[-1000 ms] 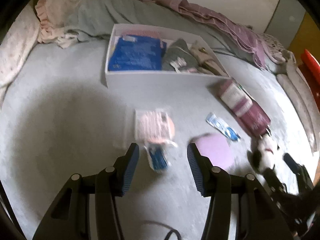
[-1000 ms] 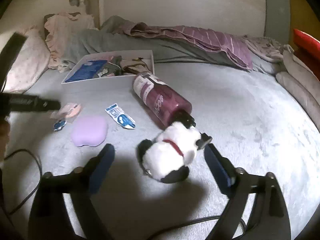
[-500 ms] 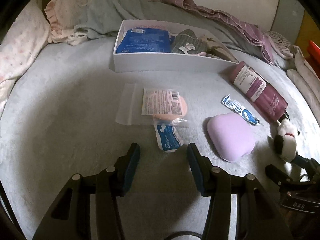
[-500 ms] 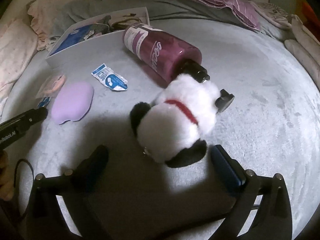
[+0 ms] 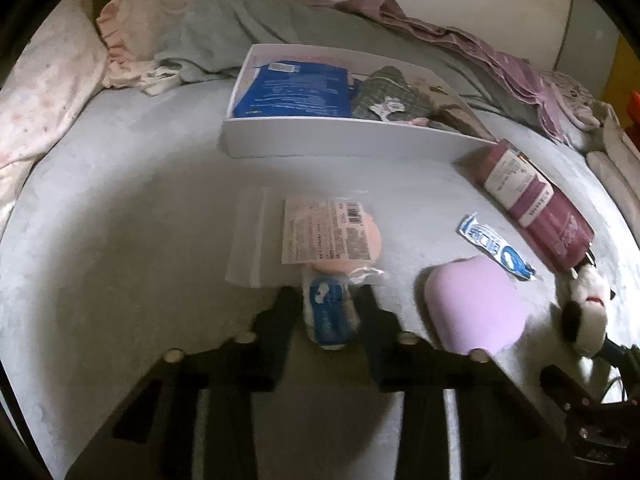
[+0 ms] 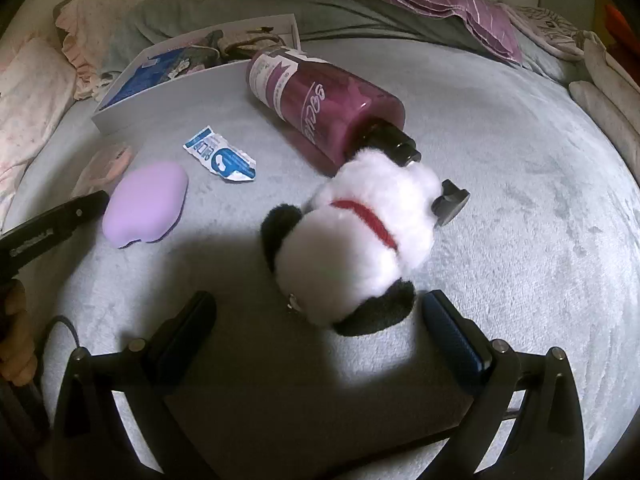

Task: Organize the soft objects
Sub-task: 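Grasp the panda plush with the right tool while the left tool grasps the white-blue sachet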

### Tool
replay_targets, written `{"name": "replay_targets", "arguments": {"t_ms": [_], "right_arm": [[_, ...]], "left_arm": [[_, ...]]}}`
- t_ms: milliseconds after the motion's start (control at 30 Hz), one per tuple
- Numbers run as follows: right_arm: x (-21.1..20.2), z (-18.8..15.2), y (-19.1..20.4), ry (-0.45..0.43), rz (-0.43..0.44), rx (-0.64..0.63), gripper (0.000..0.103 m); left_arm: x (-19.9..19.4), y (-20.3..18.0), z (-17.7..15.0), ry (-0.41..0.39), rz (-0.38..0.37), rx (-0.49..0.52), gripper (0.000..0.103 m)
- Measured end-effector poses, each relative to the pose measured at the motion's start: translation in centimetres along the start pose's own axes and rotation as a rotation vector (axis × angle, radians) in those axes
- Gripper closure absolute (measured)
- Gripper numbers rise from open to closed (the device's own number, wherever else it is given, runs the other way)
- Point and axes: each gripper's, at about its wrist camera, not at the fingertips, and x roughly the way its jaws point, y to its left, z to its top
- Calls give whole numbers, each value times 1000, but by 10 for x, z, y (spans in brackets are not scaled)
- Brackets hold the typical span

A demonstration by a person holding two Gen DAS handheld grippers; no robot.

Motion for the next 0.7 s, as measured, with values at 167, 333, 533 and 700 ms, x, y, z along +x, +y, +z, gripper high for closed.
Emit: {"name": "replay_targets", "arguments": {"t_ms": [167, 333, 533, 700], "right_arm": [[-9, 0, 3, -40, -1, -1, 9], [-22, 1, 4, -110, 16, 40, 12], [-21, 8, -1, -122, -31, 147, 12], [-18, 12, -3, -136, -21, 256, 12]], "left_arm": [[-2, 11, -3, -3, -23, -76, 90], [-6, 13, -6, -3, -31, -92, 95], [-10, 15, -9, 15, -47, -100, 97], [-17, 19, -16, 36, -81, -124, 97]]}}
